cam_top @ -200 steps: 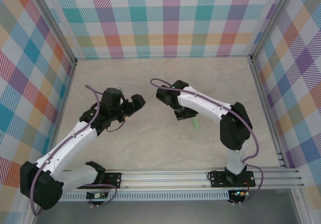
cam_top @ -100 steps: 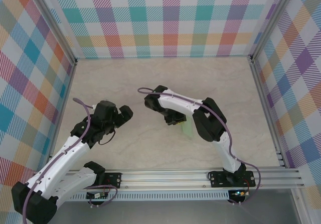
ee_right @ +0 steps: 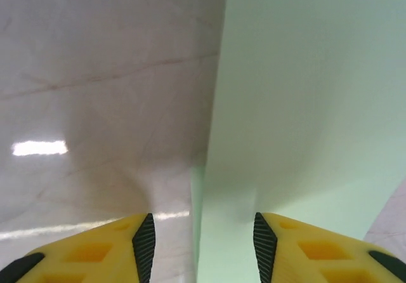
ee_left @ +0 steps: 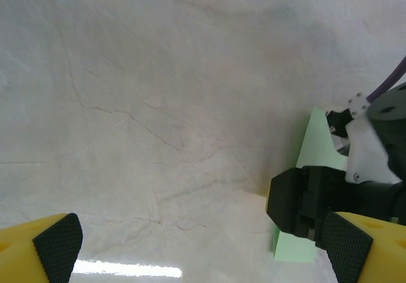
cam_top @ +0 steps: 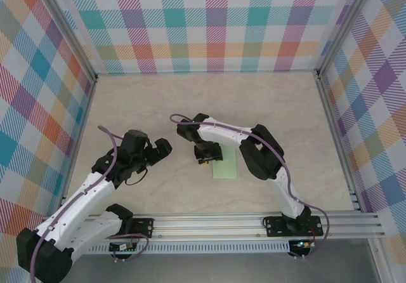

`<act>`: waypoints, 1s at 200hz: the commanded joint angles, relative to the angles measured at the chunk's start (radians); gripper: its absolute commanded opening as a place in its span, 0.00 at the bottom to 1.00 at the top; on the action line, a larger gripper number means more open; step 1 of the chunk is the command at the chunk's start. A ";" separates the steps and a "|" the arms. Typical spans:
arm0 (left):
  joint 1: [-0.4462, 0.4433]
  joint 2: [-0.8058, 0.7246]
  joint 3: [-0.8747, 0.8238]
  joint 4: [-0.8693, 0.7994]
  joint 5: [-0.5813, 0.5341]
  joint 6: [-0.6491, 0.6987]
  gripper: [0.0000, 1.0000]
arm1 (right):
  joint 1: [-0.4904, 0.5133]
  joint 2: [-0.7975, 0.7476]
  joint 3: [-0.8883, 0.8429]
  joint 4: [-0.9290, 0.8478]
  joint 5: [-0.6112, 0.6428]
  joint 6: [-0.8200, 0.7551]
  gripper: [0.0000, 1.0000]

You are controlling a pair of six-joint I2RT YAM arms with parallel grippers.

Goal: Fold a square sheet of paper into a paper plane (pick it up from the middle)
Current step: Turn over the paper at the center of the table.

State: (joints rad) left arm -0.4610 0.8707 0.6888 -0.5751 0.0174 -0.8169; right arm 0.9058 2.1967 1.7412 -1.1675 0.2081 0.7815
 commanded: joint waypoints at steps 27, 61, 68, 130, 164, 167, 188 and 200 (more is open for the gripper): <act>-0.003 0.075 -0.055 0.225 0.224 0.000 0.96 | -0.097 -0.415 -0.332 0.372 -0.185 -0.042 0.55; -0.114 0.261 0.037 0.328 0.223 0.015 0.69 | -0.276 -0.671 -0.713 0.644 -0.332 -0.021 0.49; -0.143 0.314 0.072 0.325 0.208 0.026 0.65 | -0.311 -0.712 -0.787 0.693 -0.357 -0.020 0.49; -0.266 0.811 0.385 0.390 0.229 0.060 0.33 | -0.505 -0.814 -1.047 0.894 -0.620 -0.049 0.48; -0.271 0.951 0.487 0.388 0.234 0.065 0.31 | -0.507 -0.789 -1.081 0.924 -0.651 -0.062 0.47; -0.270 0.958 0.492 0.388 0.232 0.065 0.31 | -0.506 -0.786 -1.083 0.928 -0.652 -0.062 0.47; -0.270 1.013 0.532 0.382 0.236 0.075 0.31 | -0.507 -0.766 -1.101 0.955 -0.674 -0.062 0.47; -0.271 1.042 0.547 0.380 0.245 0.075 0.31 | -0.506 -0.745 -1.103 0.967 -0.699 -0.064 0.46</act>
State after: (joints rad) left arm -0.7227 1.8664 1.1854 -0.2035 0.2459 -0.7643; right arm 0.4026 1.4124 0.6601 -0.2588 -0.4183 0.7399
